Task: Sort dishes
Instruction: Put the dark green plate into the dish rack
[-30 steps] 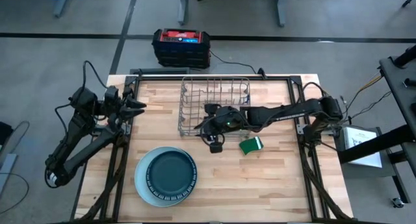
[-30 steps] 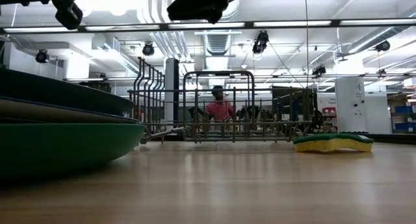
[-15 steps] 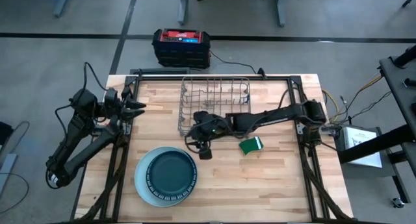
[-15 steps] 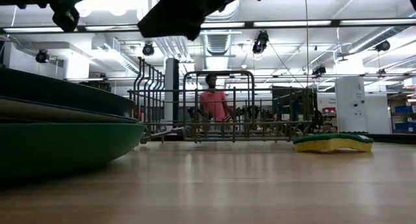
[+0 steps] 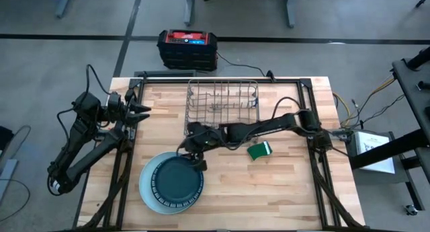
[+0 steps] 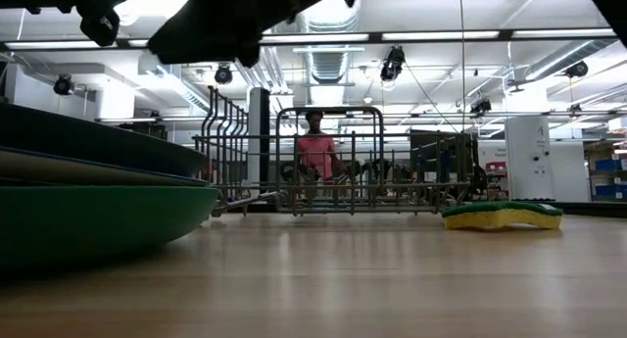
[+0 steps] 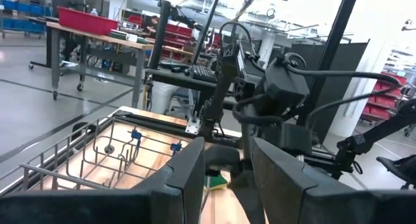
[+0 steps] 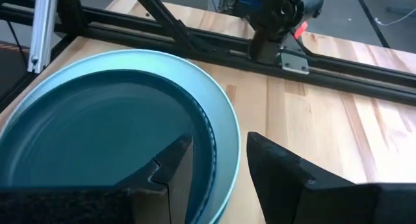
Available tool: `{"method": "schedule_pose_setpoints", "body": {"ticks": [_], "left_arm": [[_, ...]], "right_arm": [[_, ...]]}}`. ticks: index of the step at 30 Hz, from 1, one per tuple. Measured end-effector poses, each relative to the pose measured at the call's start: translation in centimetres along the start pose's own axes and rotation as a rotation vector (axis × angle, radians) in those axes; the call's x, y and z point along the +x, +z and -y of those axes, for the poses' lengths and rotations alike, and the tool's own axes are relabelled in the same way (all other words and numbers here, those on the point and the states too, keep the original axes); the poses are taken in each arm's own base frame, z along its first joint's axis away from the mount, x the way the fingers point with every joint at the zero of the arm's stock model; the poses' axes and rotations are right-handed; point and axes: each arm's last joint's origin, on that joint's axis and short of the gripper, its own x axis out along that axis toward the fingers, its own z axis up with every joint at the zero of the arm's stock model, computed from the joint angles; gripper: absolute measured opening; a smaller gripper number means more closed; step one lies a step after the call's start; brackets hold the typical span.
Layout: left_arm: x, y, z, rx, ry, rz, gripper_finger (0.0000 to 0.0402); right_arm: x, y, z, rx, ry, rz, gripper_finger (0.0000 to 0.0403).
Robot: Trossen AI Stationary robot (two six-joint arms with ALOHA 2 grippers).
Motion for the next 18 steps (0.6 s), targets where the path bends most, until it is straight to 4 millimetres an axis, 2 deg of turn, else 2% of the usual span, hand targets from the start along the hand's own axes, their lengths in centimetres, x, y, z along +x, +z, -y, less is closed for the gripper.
{"method": "schedule_pose_setpoints", "body": {"ticks": [11, 18], "left_arm": [[0.0, 0.0, 0.0, -0.01, 0.0, 0.0, 0.0116], [0.0, 0.0, 0.0, -0.011, -0.001, -0.001, 0.0116]], "right_arm": [[4.5, -0.8, -0.3, -0.005, 0.018, -0.14, 0.0147], [6.0, -1.8, -0.5, -0.001, 0.019, -0.167, 0.0154]]}}
